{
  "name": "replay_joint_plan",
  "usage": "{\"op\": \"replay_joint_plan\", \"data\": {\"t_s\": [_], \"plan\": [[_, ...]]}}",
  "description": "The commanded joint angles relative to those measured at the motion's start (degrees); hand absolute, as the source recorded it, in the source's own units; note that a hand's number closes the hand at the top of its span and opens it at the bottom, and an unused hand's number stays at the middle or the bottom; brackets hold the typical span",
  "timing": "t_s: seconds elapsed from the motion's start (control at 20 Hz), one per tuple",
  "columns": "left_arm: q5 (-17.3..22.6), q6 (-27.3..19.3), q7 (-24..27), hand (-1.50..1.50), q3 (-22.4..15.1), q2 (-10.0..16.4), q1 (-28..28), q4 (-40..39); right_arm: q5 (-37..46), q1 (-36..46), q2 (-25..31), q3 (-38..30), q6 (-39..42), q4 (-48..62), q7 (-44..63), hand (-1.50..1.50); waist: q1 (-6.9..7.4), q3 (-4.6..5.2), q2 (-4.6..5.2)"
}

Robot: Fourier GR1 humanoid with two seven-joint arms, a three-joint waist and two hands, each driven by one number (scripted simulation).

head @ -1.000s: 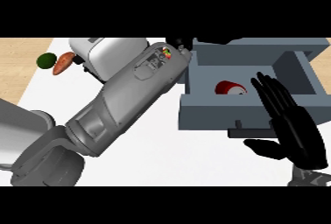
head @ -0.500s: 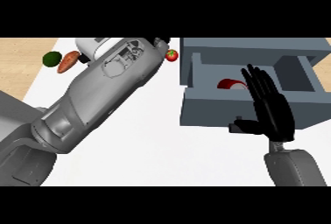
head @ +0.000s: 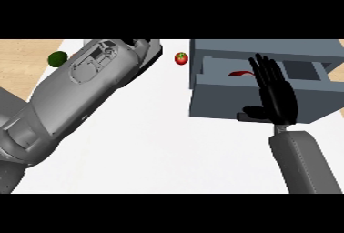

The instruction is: Pick up the can, place it into the drawer and close the drawer

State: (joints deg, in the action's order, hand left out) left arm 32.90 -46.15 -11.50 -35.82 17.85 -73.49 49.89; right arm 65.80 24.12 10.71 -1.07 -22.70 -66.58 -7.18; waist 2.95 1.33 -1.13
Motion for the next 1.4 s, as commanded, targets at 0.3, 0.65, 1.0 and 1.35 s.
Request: {"op": "replay_joint_plan", "data": {"t_s": [0.3,0.65,1.0,1.35], "plan": [[-1.9,-0.9,-2.4,-1.5,-1.0,4.5,8.7,10.4,3.0,13.5,-2.0,-5.1,-8.8,20.6,2.3,-1.5,1.56,-1.4,1.53],[-2.6,1.4,-3.7,-1.5,0.0,8.2,13.4,16.3,3.4,24.2,-0.4,-9.1,-15.6,34.9,0.6,-1.5,1.19,-1.43,1.96],[-3.8,1.6,-2.8,-1.5,0.7,9.9,19.0,21.7,3.6,31.4,0.2,-11.5,-20.2,44.8,0.2,-1.5,1.95,-1.45,2.57],[-4.2,3.9,-2.9,-1.5,2.3,12.7,21.5,23.5,3.1,37.5,1.8,-13.2,-19.9,49.6,0.6,-1.5,2.28,-1.45,2.83]]}}
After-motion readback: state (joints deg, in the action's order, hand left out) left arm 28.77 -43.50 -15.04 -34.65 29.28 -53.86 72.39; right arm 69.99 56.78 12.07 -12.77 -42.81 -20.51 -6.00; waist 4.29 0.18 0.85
